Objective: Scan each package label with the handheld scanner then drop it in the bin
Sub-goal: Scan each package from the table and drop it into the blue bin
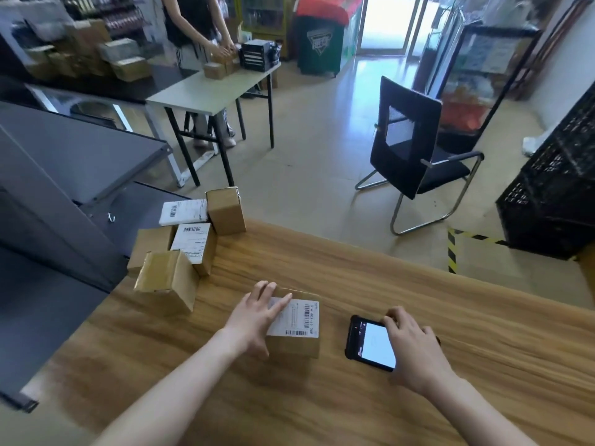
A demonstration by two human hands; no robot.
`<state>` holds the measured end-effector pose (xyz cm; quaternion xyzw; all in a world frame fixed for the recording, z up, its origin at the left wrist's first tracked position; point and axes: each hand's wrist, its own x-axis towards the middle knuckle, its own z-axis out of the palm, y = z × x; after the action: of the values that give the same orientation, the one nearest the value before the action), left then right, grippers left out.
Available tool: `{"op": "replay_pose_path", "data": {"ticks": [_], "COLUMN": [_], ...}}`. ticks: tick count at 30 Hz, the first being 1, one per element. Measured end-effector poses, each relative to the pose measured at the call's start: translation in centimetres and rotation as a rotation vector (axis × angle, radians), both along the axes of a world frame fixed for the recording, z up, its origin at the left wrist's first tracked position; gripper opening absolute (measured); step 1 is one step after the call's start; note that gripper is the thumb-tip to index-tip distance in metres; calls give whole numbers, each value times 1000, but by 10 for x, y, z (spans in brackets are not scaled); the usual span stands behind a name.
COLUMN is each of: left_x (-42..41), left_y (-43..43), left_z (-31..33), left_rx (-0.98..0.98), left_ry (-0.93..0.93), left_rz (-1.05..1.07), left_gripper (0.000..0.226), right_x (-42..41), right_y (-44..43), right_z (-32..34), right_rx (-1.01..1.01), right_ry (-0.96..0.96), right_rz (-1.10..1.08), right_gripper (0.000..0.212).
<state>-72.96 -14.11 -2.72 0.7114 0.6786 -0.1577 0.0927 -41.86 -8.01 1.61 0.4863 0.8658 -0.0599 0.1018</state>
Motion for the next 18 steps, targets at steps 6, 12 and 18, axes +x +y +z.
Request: {"op": "replay_pose_path", "data": {"ticks": [6, 12, 18], "left_x": [42, 132, 283], "left_y": [-17, -34, -53], "left_z": [19, 36, 36], "left_rx": [37, 101, 96], "left_ry": [39, -114, -229], "left_rz": [-33, 21, -165], "left_gripper": [127, 123, 121], "right_x": [48, 149, 293], "right_y": [-34, -90, -178], "right_z": [14, 14, 2], "right_rx": [31, -62, -106], "right_ry": [29, 325, 700], "right_rz": [-45, -350, -868], "right_gripper": [88, 92, 96]}}
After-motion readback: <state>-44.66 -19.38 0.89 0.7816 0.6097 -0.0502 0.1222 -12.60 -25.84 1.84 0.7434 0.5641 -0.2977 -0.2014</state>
